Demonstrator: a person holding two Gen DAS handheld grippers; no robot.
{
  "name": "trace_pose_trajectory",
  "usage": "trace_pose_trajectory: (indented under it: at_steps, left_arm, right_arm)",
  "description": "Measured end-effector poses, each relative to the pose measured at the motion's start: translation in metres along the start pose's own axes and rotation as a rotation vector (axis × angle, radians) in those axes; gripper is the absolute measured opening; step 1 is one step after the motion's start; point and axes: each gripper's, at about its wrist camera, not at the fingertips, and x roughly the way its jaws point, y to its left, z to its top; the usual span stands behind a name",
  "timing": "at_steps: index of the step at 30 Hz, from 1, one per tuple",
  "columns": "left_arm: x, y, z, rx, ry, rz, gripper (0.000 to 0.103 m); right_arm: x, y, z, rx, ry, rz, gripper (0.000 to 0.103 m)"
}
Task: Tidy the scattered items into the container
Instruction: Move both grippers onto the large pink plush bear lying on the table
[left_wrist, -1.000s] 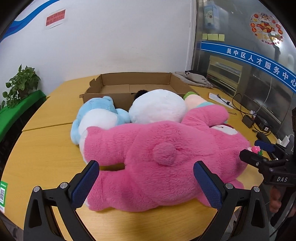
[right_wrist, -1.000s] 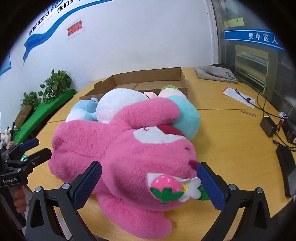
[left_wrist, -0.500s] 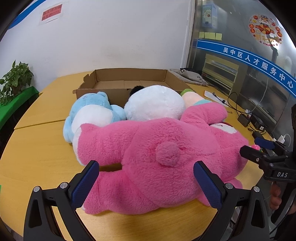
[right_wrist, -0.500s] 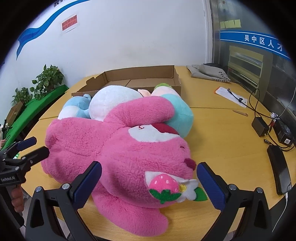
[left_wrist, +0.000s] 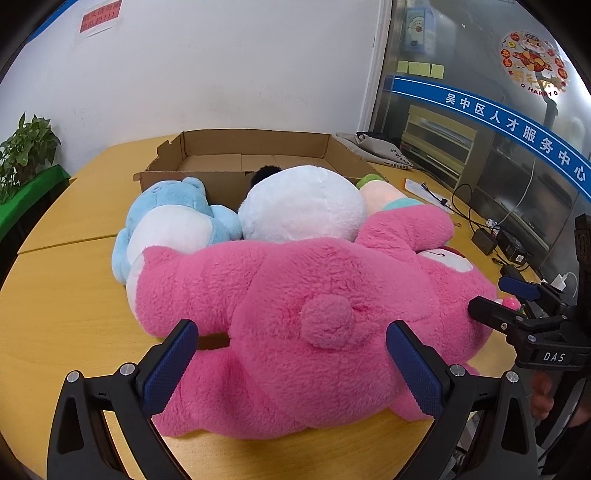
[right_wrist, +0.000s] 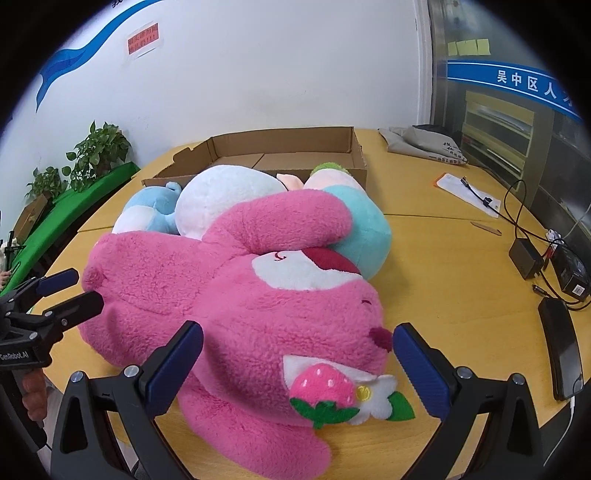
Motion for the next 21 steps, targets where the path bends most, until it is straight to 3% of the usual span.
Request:
trace_pose_trajectory:
  at_steps: [4,8,12,16,19,21]
  left_arm:
    - [0.014,0.002,0.003,0.024,0.034,-0.002,0.103]
    - [0.023,0.013,0.006,0.01,0.048,-0.081,0.103]
    - [0.032,0.022,0.005,-0.016,0.078,-0.151,0.103]
    - [0.038,0.028,0.004,-0.032,0.106,-0.215,0.102]
    - [0.044,0.029,0.003,-0.033,0.133,-0.271,0.095]
    - [0.048,0.03,0.002,-0.03,0.155,-0.286,0.09]
  right_arm:
    - [0.007,-0.004,0.001,0.001,-0.005,0.048,0.102]
    - [0.008,-0.017,0.001,0.008,-0.041,0.097,0.102]
    - [0.021,-0.031,0.004,0.04,-0.013,0.156,0.102]
    - [0.024,-0.03,0.003,-0.005,-0.016,0.18,0.102]
    - [0.025,-0.036,0.0,-0.027,-0.024,0.199,0.102]
    - [0.036,-0.042,-0.004,0.007,0.02,0.228,0.102]
